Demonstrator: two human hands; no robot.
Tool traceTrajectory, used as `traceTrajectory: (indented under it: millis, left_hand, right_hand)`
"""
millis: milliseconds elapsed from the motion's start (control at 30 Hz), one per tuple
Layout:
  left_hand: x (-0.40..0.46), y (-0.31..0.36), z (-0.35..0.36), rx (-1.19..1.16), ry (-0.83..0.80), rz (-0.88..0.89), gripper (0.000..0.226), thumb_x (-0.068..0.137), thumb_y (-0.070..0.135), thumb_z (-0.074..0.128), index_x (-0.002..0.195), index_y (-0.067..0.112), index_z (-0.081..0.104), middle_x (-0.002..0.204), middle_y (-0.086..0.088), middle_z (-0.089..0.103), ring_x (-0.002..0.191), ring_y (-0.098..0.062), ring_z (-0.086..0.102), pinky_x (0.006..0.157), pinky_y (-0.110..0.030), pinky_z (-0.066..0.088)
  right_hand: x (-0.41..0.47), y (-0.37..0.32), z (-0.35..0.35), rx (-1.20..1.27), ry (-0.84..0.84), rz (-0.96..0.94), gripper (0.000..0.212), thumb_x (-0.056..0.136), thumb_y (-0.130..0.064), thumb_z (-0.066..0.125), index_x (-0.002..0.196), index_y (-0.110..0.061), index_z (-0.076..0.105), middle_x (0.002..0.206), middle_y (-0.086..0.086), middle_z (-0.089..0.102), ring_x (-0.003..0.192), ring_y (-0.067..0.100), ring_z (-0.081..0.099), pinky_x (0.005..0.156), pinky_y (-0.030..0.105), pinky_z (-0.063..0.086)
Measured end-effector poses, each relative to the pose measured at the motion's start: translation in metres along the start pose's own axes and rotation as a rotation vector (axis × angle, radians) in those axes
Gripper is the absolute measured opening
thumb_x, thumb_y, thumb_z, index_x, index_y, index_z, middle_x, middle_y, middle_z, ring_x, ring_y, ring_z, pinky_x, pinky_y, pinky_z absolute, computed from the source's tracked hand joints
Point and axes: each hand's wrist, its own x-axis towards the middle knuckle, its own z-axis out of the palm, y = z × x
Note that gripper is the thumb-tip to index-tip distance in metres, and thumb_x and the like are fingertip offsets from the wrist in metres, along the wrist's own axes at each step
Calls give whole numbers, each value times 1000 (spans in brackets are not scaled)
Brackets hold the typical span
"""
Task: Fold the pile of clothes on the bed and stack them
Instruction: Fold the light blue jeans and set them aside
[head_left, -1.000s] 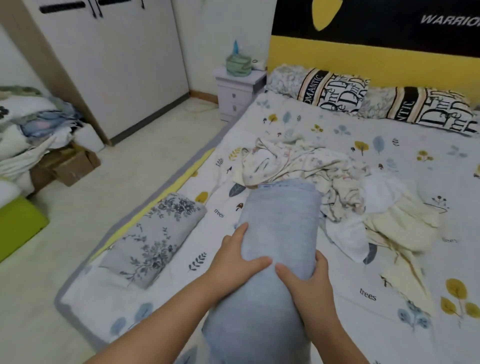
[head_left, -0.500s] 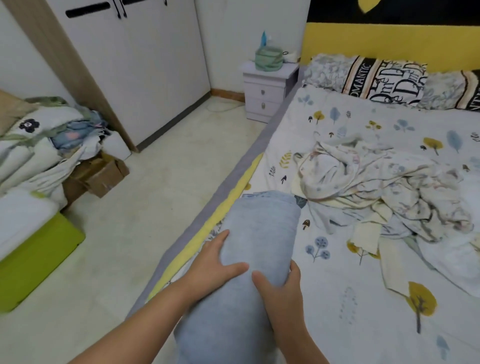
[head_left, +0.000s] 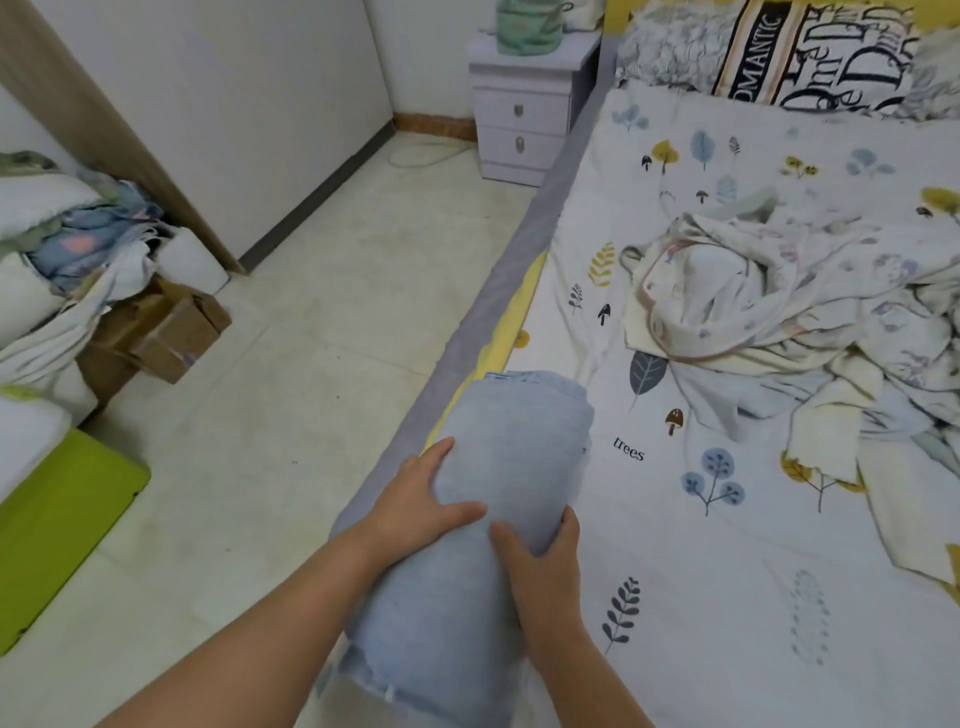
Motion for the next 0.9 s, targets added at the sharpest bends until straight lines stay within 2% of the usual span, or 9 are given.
traceTrajectory:
  millis: [167, 300, 367, 433, 567, 667, 733, 833, 900]
  left_hand:
    - [15, -28, 25, 98, -16, -6, 77, 86, 39, 64, 148, 25, 20, 141, -7, 34, 132, -14, 35, 94, -9, 22]
    - [8, -30, 35, 491, 238, 89, 58, 97, 47, 34, 148, 33, 12, 157, -3, 7, 143, -17, 12, 112, -34, 15]
    - [0, -31, 38, 530, 266, 215, 52, 97, 46, 19, 145, 41, 0, 153, 14, -17, 143, -8, -12, 115, -38, -2]
    - [-9, -43, 44, 607, 130, 262, 49, 99, 42, 14, 139, 42, -15, 141, 19, -34, 136, -6, -30, 112, -36, -15]
    - [-10, -75, 52, 625, -42, 165, 57, 102, 36, 17, 134, 27, -29, 144, 13, -34, 133, -8, -32, 113, -35, -14]
    - [-4, -80, 53, 581, -54, 173, 59, 102, 35, 19, 135, 23, -27, 143, 14, -32, 133, -5, -30, 114, -34, -11]
    - [-3, -79, 52, 572, -63, 175, 59, 102, 35, 20, 136, 22, -27, 142, 15, -32, 133, -3, -29, 115, -34, -10]
    - [-5, -71, 49, 573, -78, 155, 59, 102, 37, 20, 136, 23, -26, 145, 15, -29, 135, -2, -25, 115, -35, -7]
    - [-7, -64, 42, 561, -94, 149, 61, 101, 39, 23, 143, 22, -18, 152, 12, -20, 142, -5, -15, 117, -36, -1]
  right_hand:
    - [20, 23, 10, -291, 38, 79, 80, 83, -39, 64, 146, -18, 19, 139, 7, 43, 126, 26, 42, 102, 36, 37]
    - [19, 18, 16, -706, 201, -96, 83, 88, -39, 54, 150, -16, 4, 153, 13, 17, 139, 28, 22, 108, 41, 27]
    - [15, 20, 20, -867, 249, -326, 77, 85, -30, 64, 148, -10, 23, 153, 18, 23, 139, 32, 28, 106, 47, 32]
    - [10, 31, 26, -1036, 195, -452, 71, 81, -30, 70, 140, -7, 40, 150, 19, 28, 135, 37, 35, 103, 53, 36]
    - [10, 49, 31, -1180, 98, -485, 59, 72, -37, 74, 122, -8, 63, 134, 16, 53, 118, 33, 56, 87, 50, 48]
    - [15, 52, 36, -1162, 71, -456, 69, 63, -37, 82, 122, -8, 62, 134, 16, 52, 119, 33, 55, 89, 49, 46]
    - [15, 52, 37, -1137, 31, -416, 69, 76, -38, 73, 135, -10, 49, 148, 15, 30, 133, 35, 37, 102, 50, 33]
    - [17, 50, 32, -1120, -93, -347, 66, 97, -44, 35, 151, -21, 4, 149, 2, -28, 137, 26, -26, 115, 42, -1]
    - [17, 44, 22, -1136, -172, -318, 65, 98, -43, 28, 150, -23, -4, 151, 1, -31, 140, 19, -27, 116, 37, -1]
